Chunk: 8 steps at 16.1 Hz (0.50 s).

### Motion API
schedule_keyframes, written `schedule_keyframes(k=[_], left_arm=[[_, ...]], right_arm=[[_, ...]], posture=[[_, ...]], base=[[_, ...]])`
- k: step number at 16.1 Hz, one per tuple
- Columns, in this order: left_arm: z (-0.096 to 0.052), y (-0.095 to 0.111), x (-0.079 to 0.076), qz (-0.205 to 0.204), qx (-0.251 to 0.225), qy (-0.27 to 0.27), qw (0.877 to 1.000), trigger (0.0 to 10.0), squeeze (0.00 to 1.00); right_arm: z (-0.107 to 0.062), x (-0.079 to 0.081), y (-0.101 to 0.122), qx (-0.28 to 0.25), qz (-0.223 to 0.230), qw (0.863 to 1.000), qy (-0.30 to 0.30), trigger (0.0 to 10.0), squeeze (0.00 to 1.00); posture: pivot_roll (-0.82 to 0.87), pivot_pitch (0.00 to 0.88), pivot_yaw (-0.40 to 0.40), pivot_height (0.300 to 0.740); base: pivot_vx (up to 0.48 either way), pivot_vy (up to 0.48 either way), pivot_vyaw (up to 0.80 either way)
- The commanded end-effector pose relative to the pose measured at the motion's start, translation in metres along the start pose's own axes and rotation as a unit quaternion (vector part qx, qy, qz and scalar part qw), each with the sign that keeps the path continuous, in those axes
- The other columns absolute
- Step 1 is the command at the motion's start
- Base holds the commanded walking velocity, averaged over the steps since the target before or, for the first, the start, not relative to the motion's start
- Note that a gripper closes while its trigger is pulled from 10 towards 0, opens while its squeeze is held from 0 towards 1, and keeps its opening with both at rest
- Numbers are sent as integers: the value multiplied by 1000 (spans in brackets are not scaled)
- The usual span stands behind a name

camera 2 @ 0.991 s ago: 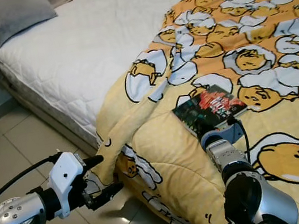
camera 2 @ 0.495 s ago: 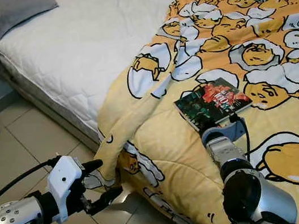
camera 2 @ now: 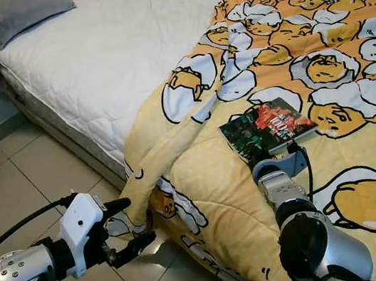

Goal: Clean up the room

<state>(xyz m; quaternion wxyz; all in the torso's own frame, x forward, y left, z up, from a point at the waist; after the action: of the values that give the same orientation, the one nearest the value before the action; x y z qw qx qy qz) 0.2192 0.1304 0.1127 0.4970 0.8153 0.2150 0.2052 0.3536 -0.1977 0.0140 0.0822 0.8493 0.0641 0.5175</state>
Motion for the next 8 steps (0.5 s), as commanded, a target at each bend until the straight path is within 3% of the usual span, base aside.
schedule_keyframes(k=[1, 4, 6, 7, 8], left_arm=[[0, 4, 3, 7, -5, 8, 1000, 10000, 1000], [5, 4, 8, 5, -14, 22, 1000, 10000, 1000], [10, 4, 13, 0, -23, 40, 999, 10000, 1000], [13, 3, 16, -5, -30, 58, 998, 10000, 1000], [15, 1, 19, -9, -31, 72, 997, 10000, 1000]], right_arm=[[1, 5, 3, -2, 5, 1000, 7, 0, 0], [1, 6, 4, 2, -26, 1000, 13, 0, 0], [2, 13, 7, 8, -104, 994, 27, 0, 0], [2, 20, 11, 7, -180, 983, 45, 0, 0], [2, 23, 15, 0, -214, 976, 51, 0, 0]], posture=[[290, 80, 18, 740], [257, 36, 5, 740], [238, 7, -2, 740], [199, 0, -7, 740], [184, 0, -6, 740]], base=[[0, 0, 0], [0, 0, 0], [0, 0, 0], [0, 0, 0], [0, 0, 0]])
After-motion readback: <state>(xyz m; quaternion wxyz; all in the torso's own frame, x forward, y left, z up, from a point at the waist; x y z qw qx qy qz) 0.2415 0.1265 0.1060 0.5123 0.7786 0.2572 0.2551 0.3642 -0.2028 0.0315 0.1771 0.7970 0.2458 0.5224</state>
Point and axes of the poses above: a point about 5 cm out from each wrist's last joint towards the gripper, its own z axis pointing out of the wrist towards the gripper, its own y axis along the axis of the wrist's last joint, x = y × z, the point moved 3 cm from there along z, pointing out of the wrist towards the gripper, and after that the axes turned 5 degrees about z, right-handed, at the moved point
